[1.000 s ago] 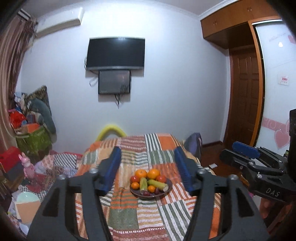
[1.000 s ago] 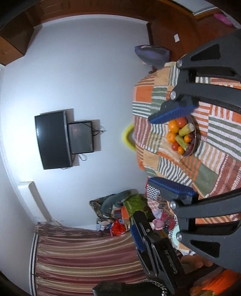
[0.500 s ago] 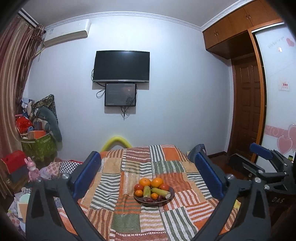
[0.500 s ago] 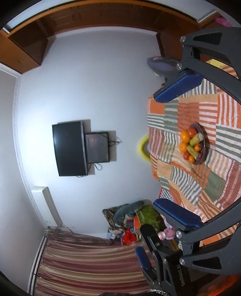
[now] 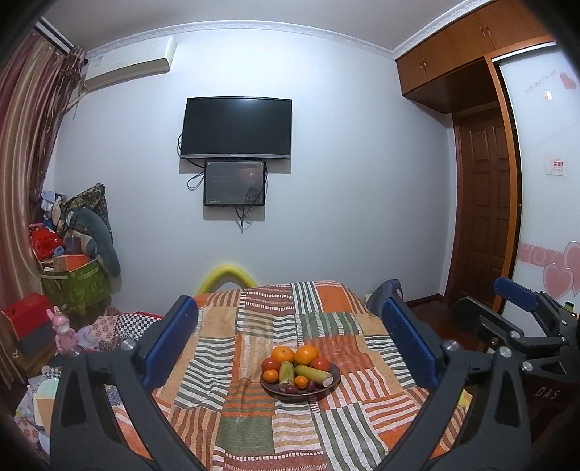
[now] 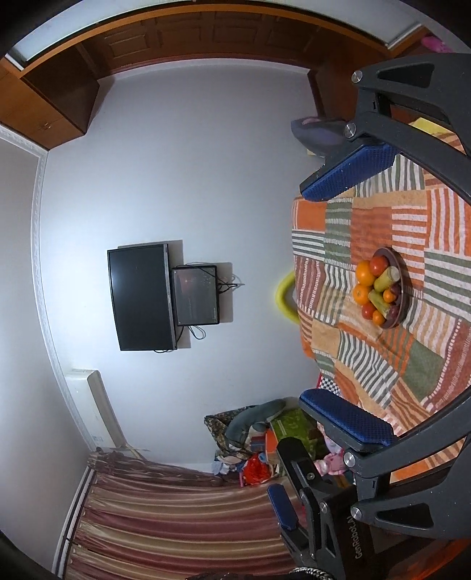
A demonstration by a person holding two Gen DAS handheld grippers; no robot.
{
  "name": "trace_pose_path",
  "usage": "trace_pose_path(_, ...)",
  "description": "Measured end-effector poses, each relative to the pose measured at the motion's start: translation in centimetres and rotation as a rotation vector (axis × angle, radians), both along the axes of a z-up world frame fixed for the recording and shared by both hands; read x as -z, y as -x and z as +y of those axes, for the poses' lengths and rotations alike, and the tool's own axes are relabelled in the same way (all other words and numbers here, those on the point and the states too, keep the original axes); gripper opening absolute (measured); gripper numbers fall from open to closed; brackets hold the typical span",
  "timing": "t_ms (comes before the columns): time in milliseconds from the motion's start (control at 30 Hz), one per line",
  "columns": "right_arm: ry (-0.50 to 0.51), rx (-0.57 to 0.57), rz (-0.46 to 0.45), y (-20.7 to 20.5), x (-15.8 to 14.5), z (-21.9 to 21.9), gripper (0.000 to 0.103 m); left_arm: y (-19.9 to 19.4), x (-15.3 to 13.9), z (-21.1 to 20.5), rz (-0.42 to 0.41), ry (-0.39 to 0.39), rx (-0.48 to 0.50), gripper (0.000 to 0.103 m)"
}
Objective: Organize fruits
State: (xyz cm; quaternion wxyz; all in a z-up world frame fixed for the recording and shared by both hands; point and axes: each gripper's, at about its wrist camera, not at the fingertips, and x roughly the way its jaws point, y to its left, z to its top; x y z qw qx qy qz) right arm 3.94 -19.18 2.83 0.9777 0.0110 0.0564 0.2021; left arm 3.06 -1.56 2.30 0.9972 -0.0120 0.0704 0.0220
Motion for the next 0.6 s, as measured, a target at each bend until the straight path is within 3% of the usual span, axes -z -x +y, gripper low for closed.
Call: trace_pose_path(600,-0.005,0.017,0.001,0.44,-0.33,-0.34,0.103,-0.28,0.31,-0.07,0.017,0.006,0.003,0.103)
